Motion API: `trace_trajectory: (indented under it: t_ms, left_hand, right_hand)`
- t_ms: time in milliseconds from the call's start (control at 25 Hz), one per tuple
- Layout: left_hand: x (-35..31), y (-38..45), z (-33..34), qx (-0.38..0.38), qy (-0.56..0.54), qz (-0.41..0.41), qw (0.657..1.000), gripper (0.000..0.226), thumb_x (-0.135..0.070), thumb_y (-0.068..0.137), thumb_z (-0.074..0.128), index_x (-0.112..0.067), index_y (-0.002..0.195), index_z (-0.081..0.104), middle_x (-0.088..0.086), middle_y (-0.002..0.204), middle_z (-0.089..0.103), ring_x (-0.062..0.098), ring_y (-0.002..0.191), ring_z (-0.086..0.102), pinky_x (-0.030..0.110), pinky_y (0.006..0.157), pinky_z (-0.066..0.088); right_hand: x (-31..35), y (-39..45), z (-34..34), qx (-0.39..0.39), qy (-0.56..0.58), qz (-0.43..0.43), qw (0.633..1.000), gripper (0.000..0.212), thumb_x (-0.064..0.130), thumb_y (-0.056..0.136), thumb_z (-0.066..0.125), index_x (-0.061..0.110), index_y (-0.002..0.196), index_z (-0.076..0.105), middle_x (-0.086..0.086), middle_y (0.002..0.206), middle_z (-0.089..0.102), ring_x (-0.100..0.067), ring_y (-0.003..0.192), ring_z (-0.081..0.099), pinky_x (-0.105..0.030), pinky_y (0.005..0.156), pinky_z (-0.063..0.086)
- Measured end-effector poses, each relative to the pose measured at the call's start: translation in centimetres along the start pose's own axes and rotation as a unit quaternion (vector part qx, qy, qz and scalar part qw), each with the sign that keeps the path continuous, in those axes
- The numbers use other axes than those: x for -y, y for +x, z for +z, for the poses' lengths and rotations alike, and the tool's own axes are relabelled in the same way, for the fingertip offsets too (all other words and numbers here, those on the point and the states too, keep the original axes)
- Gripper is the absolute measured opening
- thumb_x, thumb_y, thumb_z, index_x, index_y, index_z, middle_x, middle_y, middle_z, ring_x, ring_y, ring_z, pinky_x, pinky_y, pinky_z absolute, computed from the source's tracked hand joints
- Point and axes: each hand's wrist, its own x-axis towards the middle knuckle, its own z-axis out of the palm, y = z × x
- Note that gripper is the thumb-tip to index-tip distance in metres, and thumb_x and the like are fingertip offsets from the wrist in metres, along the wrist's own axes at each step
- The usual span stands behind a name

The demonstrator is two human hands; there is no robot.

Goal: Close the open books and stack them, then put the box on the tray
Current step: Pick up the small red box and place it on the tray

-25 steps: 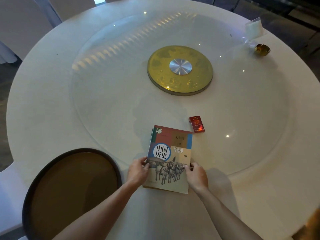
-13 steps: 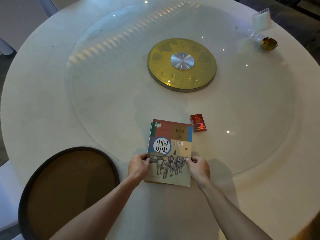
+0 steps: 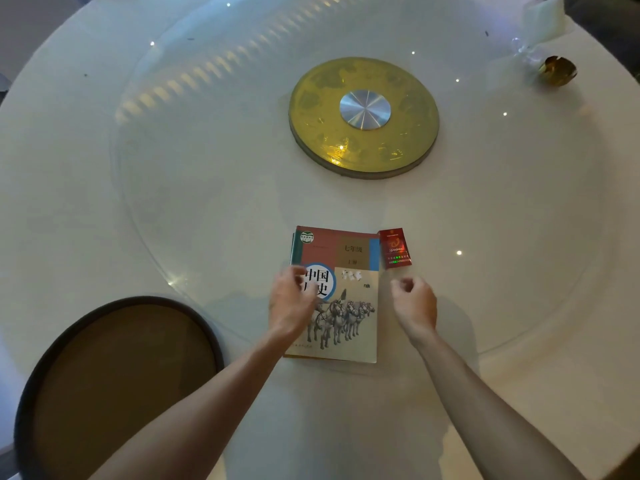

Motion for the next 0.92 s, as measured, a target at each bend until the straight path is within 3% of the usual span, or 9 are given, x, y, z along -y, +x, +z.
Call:
trace_trajectory:
  t_ms: [80,200,320,400,480,600,720,800,920]
  left_hand:
    - [-3.5,0.4,2.5,0.072,-0.049,0.023,0.996,0.027,-0.022,0.094,0.062,-0.014,0.119,0.068,0.0,0.107,0.071,0.004,0.09,0.066,0.018,0.075,0.057]
    - [-7.4,0.7,6.4,0.191,-0.074,0.003,0.979,0.039,-0.016,0.095,0.058,-0.006,0.132,0.061,0.008,0.125,0.068,0.019,0.108,0.066,0.036,0.097,0.054]
    - [-9.3,1.2,9.6,0.205,-0.058,-0.024,0.977,0.02,-0.009,0.093,0.053,-0.025,0.087,0.064,0.005,0.098,0.063,0.019,0.094,0.058,0.027,0.082,0.046]
    - [-9.6,1.6,11.1,0.194,-0.044,-0.041,0.979,0.031,-0.007,0.092,0.052,-0.03,0.072,0.046,-0.008,0.078,0.052,0.011,0.076,0.051,0.02,0.063,0.04]
    - [-9.5,1.5,12.2,0.188,-0.025,-0.044,0.981,0.028,-0.007,0.091,0.052,-0.027,0.072,0.047,-0.009,0.074,0.049,0.007,0.067,0.048,0.019,0.058,0.037]
    - [-9.1,1.1,13.6,0.2,-0.015,-0.05,0.978,0.017,-0.005,0.091,0.051,-0.006,0.083,0.067,0.006,0.079,0.061,0.02,0.073,0.055,0.028,0.063,0.042]
    - [-8.8,0.4,13.8,0.212,-0.015,-0.045,0.976,0.024,-0.005,0.093,0.055,0.001,0.108,0.072,0.006,0.095,0.071,0.021,0.087,0.064,0.029,0.078,0.052]
    - [-8.8,-0.1,13.3,0.198,-0.027,-0.034,0.979,0.023,-0.009,0.092,0.06,-0.003,0.109,0.074,0.007,0.099,0.075,0.021,0.09,0.069,0.033,0.082,0.057]
    - [-9.3,-0.5,11.0,0.147,-0.037,-0.003,0.988,0.021,-0.018,0.09,0.066,-0.008,0.106,0.076,0.006,0.091,0.075,0.021,0.083,0.07,0.032,0.07,0.055]
  right_hand:
    - [0.9,2.7,-1.2,0.017,-0.028,-0.069,0.997,0.039,0.022,0.1,0.056,0.015,0.138,0.064,-0.013,0.13,0.063,-0.029,0.117,0.061,-0.046,0.103,0.052]
    - [1.4,5.8,-2.2,0.096,-0.145,-0.181,0.968,0.047,0.013,0.102,0.049,0.02,0.146,0.061,-0.012,0.149,0.053,-0.035,0.134,0.048,-0.044,0.116,0.04]
    - [0.2,7.3,-3.1,0.119,-0.231,-0.218,0.941,0.045,0.014,0.101,0.049,0.018,0.144,0.064,-0.011,0.157,0.049,-0.036,0.14,0.045,-0.041,0.119,0.034]
    - [-0.9,7.3,-3.7,0.115,-0.211,-0.219,0.946,0.041,0.016,0.101,0.052,0.014,0.138,0.068,-0.012,0.152,0.053,-0.035,0.136,0.05,-0.04,0.117,0.039]
    - [-2.0,6.8,-4.1,0.105,-0.159,-0.208,0.959,0.032,0.018,0.1,0.057,0.011,0.127,0.074,-0.011,0.138,0.061,-0.029,0.122,0.06,-0.038,0.106,0.048]
    - [-3.2,6.4,-4.4,0.062,-0.051,-0.115,0.99,0.027,0.018,0.097,0.063,0.011,0.122,0.073,-0.01,0.119,0.07,-0.023,0.1,0.066,-0.032,0.09,0.051]
    - [-3.5,5.8,-4.3,0.079,0.015,-0.009,0.997,0.029,0.018,0.095,0.066,0.008,0.121,0.075,-0.014,0.114,0.078,-0.029,0.096,0.07,-0.046,0.092,0.058]
    - [-3.1,5.0,-4.6,0.093,0.035,-0.006,0.995,0.022,0.015,0.094,0.067,0.01,0.111,0.079,-0.013,0.102,0.081,-0.03,0.094,0.073,-0.05,0.09,0.059]
    - [-0.7,3.4,-5.2,0.099,0.103,-0.023,0.989,0.016,0.008,0.093,0.067,0.014,0.103,0.078,-0.004,0.085,0.076,-0.026,0.082,0.072,-0.048,0.078,0.061]
